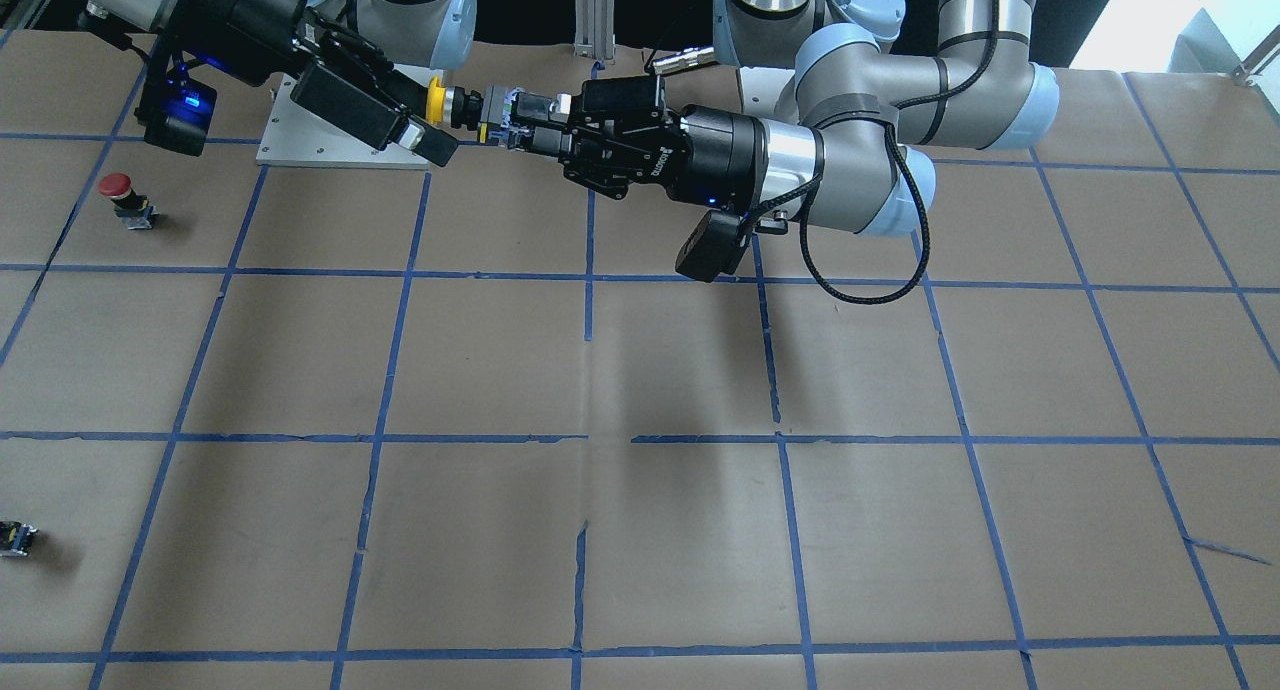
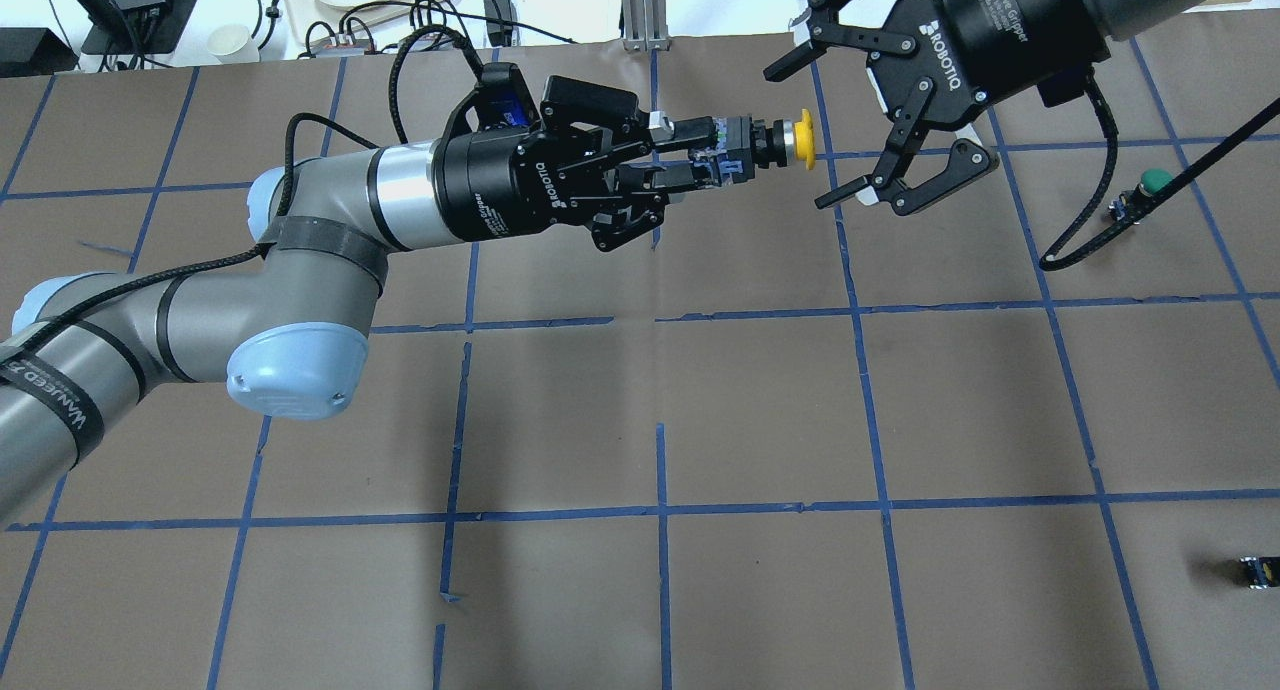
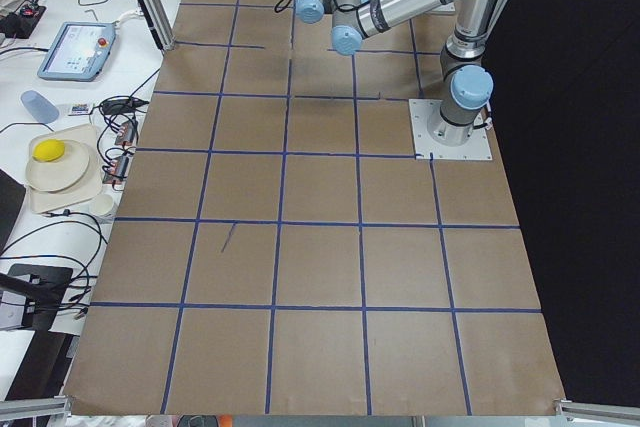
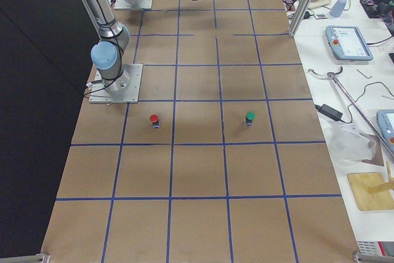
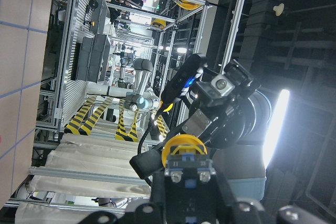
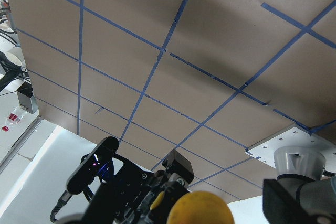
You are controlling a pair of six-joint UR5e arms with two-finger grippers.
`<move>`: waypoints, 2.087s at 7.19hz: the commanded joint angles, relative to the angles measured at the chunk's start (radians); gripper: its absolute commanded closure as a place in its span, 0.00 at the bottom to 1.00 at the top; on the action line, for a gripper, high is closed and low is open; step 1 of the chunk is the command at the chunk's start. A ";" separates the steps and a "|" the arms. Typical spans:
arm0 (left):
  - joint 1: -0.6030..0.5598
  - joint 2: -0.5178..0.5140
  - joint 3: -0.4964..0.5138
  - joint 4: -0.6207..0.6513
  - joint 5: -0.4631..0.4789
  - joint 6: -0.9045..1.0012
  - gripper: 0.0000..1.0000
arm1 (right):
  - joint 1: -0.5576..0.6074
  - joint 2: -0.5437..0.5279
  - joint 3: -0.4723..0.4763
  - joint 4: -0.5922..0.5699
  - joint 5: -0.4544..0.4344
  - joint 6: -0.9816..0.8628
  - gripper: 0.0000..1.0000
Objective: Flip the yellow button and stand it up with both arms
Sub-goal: 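Bring the block's yellow cap between the open right gripper fingers, then close the right gripper on the yellow cap and open the left gripper, then carry the block away with the right gripper while the left arm withdraws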
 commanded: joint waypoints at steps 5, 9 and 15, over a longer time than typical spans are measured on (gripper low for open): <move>-0.001 0.012 -0.005 0.003 0.002 -0.023 0.68 | -0.002 -0.033 0.005 0.051 -0.002 -0.002 0.50; 0.002 0.006 0.001 0.005 0.002 -0.052 0.00 | -0.002 -0.034 -0.002 0.051 0.002 -0.002 0.73; 0.006 0.001 0.225 0.350 0.550 -0.569 0.00 | -0.086 -0.022 -0.003 0.012 -0.339 -0.405 0.76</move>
